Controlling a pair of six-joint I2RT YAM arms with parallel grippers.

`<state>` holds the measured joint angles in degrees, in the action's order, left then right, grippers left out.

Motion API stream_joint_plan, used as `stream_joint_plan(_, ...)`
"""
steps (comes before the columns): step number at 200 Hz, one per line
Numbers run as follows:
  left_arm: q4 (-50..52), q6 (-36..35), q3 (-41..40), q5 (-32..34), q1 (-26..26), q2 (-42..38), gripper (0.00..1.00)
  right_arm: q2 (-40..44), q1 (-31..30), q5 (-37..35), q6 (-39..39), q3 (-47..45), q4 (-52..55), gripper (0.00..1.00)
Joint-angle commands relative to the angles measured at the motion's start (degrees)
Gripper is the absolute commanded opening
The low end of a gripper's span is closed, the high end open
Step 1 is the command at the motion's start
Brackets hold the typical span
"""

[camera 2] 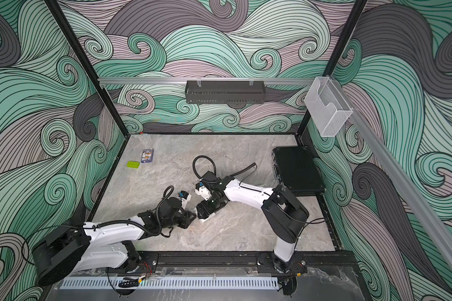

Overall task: Take the necklace out of the lift-off lid jewelry box
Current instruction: Close the lid on the jewelry box.

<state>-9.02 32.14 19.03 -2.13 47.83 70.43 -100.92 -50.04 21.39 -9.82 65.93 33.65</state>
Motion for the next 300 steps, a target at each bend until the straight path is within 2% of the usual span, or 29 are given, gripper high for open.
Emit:
stream_joint_plan(1, -1.8, -0.4, 2.4, 1.2, 0.5, 0.7, 0.29, -0.6, -0.6, -0.3, 0.3, 1.5, 0.4, 0.85)
stream_joint_plan(54, -2.0, -0.3, 1.1, 1.8, 0.4, -0.5, 0.28, 1.2, -0.4, -3.3, -1.3, 1.1, -0.8, 0.86)
stream_joint_plan(124, -2.8, -0.3, 0.6, 1.9, 0.4, -1.1, 0.28, 1.6, -0.5, 0.1, -2.7, 0.0, -3.6, 0.84)
stream_joint_plan(155, -2.3, -0.2, 0.4, 1.8, 0.4, -1.3, 0.28, 1.3, -0.5, -1.0, -3.2, -0.3, -4.0, 0.84)
stream_joint_plan(236, 13.9, 3.3, -0.2, 12.7, 0.3, -11.2, 0.28, 2.7, 0.0, -6.8, -3.4, -0.7, -4.6, 0.78)
stream_joint_plan(300, 16.9, 2.8, 1.2, 14.3, 0.1, -14.9, 0.28, -0.6, -0.1, -7.4, -3.3, 0.1, -5.5, 0.71)
